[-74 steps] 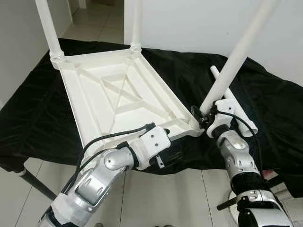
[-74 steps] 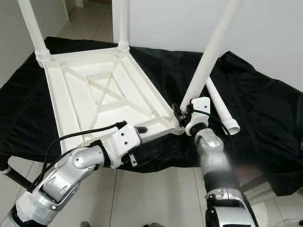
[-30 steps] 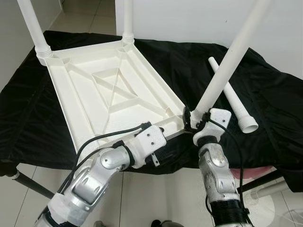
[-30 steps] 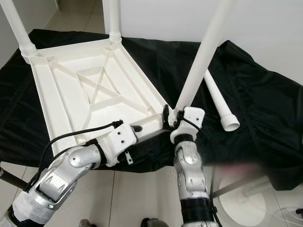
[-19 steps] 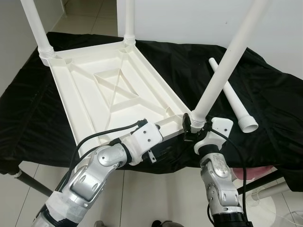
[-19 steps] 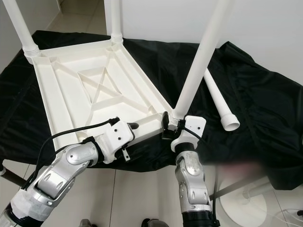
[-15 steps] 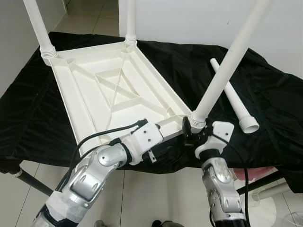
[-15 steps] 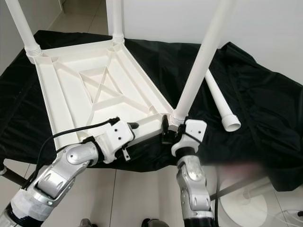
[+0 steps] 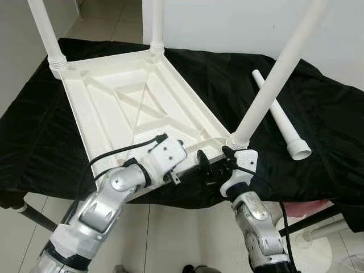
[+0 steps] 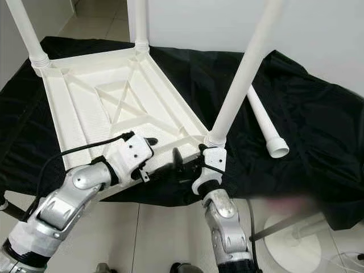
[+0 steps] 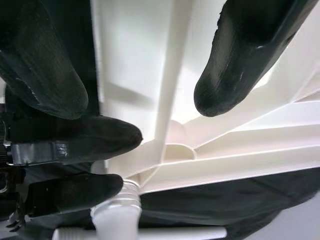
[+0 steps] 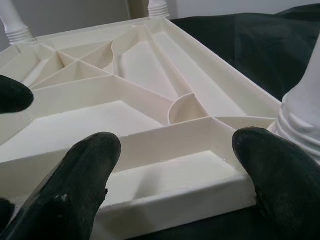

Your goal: Building children table

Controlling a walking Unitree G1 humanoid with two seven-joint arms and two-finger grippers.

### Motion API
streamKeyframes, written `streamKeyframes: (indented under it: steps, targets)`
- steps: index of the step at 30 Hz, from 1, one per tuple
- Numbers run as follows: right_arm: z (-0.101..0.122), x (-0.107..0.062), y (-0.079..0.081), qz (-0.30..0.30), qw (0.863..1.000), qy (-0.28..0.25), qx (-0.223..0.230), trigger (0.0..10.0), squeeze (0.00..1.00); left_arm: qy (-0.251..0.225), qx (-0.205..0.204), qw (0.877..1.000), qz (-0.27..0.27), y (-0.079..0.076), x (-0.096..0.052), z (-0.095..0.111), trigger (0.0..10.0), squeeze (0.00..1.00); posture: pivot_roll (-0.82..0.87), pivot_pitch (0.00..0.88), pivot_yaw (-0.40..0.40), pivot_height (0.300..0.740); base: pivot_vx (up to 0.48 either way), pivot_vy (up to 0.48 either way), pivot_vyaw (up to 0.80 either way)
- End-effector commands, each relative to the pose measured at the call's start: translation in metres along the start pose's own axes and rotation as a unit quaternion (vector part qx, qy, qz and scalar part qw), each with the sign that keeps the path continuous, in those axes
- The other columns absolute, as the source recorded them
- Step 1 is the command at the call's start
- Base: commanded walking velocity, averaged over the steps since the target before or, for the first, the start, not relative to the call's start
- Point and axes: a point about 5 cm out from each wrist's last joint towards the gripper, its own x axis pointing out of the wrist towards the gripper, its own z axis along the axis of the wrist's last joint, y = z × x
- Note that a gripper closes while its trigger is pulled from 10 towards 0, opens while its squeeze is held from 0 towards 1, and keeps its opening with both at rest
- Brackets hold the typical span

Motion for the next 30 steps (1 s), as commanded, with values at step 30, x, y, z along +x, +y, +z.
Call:
streamKeyframes:
  steps: [30]
  targets:
    - [0.015,0.015,-0.064,-0.043,0.999,-0.025,-0.005,10.0,0.0,0.093,-0.03,0.989,0.111,0.045,0.003,-0.025,10.0,0.0,0.02,0.113,-0.072,0.74,0.0,0.0,0.0]
